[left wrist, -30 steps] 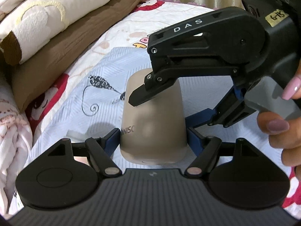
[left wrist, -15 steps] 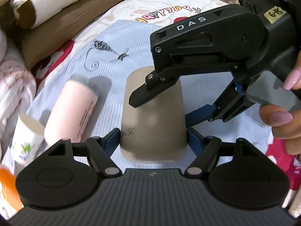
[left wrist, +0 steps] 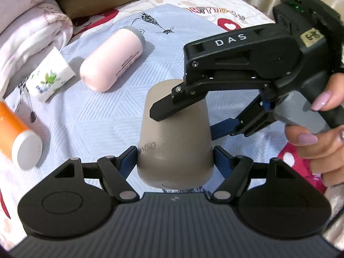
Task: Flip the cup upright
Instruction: 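Rotate the tumbler open end up with the right gripper while the left gripper holds it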
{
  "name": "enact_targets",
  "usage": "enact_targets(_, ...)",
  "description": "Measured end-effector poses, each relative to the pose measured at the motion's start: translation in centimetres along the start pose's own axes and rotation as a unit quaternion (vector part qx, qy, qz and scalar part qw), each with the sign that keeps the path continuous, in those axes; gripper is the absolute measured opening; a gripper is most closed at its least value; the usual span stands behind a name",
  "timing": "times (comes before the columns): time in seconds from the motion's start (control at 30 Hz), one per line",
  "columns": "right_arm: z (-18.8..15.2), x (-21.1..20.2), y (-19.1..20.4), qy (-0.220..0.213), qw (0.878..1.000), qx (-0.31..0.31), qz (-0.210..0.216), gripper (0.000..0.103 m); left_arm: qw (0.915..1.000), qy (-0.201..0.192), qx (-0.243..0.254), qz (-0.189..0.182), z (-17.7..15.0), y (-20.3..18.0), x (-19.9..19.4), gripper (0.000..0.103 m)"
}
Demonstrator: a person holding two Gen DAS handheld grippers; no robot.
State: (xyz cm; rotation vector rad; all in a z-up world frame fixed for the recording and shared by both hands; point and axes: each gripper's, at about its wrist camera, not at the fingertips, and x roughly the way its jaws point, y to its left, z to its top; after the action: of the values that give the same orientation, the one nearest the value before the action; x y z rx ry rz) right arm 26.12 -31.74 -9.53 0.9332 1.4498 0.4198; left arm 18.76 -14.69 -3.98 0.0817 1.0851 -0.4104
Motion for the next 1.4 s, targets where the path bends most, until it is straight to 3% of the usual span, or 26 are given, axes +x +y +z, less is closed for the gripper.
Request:
enact_targets(0.07,-0.2,0.5,0.2,0.013,1.000,-0.012,-0.012,0.087,1.0000,-0.005,-0.004,-0.007,-1.2,0.2,-0.3,0.075)
enact_targets(0.23,-0.5,2.7,1.1,0.043,0.998,-0.036,-0.024,0.087,0.9993,-0.021,-0.028,-0.016,-3.6,0.9,-0.5,0.075)
enact_targets(0.53,-0.5,3.3,1.9,0.033,0.997,-0.071,-0.013,0.083,0.9983,-0.053,-0.025,-0.006,-4.5,1.8,-0.8,0.075)
enact_targets(0.63,-0.9,3.3,3.4,0.008,0.992,-0.119,-0.027,0.083,0.9962,-0.081,-0.030,-0.004,-4.9,2.1,-0.8,0.075)
enact_targets(0.83,-2.6,1.9,7.3,-0.063,0.960,-0.266,-0.062,0.082,0.9868,-0.161,-0.019,0.000,-5.8,2.6,-0.7,0.076)
enact_targets(1.0,-3.9,2.6,9.2,-0.104,0.929,-0.344,-0.089,0.082,0.9829,-0.181,-0.033,-0.008,-5.6,4.2,-0.1,0.076)
enact_targets(1.13,-5.4,4.1,11.0,-0.146,0.885,-0.426,-0.120,0.082,0.9811,-0.185,-0.052,-0.016,-4.9,6.0,0.6,0.076)
enact_targets(1.2,-5.9,4.7,11.6,-0.159,0.870,-0.449,-0.130,0.082,0.9802,-0.188,-0.058,-0.021,-4.9,6.6,0.7,0.076)
enact_targets(1.33,-6.3,4.8,11.8,-0.182,0.856,-0.468,-0.126,0.082,0.9734,-0.223,-0.049,-0.018,-5.5,6.9,0.9,0.076)
enact_targets(1.4,-6.4,4.7,11.8,-0.195,0.855,-0.465,-0.121,0.082,0.9692,-0.243,-0.039,-0.018,-6.1,7.0,1.1,0.076)
